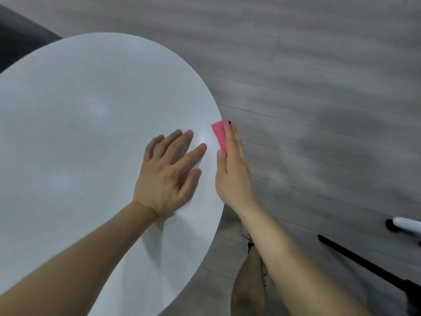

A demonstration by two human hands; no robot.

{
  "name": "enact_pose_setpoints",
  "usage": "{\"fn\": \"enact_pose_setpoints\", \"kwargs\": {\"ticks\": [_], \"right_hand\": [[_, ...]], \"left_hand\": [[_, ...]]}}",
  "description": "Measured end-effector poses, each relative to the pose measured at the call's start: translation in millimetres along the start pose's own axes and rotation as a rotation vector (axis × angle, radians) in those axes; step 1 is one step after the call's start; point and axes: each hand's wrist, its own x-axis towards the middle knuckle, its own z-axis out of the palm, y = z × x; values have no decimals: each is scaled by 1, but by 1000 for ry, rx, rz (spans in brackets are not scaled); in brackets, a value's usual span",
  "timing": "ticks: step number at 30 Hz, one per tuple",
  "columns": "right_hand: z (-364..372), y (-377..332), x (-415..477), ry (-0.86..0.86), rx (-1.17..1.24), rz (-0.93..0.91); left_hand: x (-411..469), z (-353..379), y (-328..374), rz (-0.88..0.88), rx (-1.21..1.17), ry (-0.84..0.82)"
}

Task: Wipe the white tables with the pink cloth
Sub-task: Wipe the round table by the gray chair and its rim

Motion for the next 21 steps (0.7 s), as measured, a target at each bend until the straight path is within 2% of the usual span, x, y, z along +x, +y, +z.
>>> {"fn": "enact_pose_setpoints", "kwargs": {"ticks": [4, 6, 8, 11, 13, 16, 19, 21], "right_hand": [[-11, -33, 137, -187, -193, -90], [-9, -43, 156, -228, -177, -119], [-9, -31, 129, -214, -125, -118], [-21, -5, 43, -188, -63, -91], [-23, 2, 25, -195, -37, -79], [-14, -18, 96, -231, -57, -55], [2, -51, 199, -317, -125, -172], [13, -64, 229, -330, -157, -206]], "left_hand": [[-1, 1, 0, -11, -10, -19], [-2, -1, 1, -14, -19, -31], [-3, -2, 3, -29, -18, -52], [-8, -4, 8, -33, -33, -76], [-5, -5, 7, -15, -32, -86], [-3, -6, 11, -35, -25, -110], [-2, -10, 11, -7, -48, -116], [11, -15, -2, 39, -92, -126]]}}
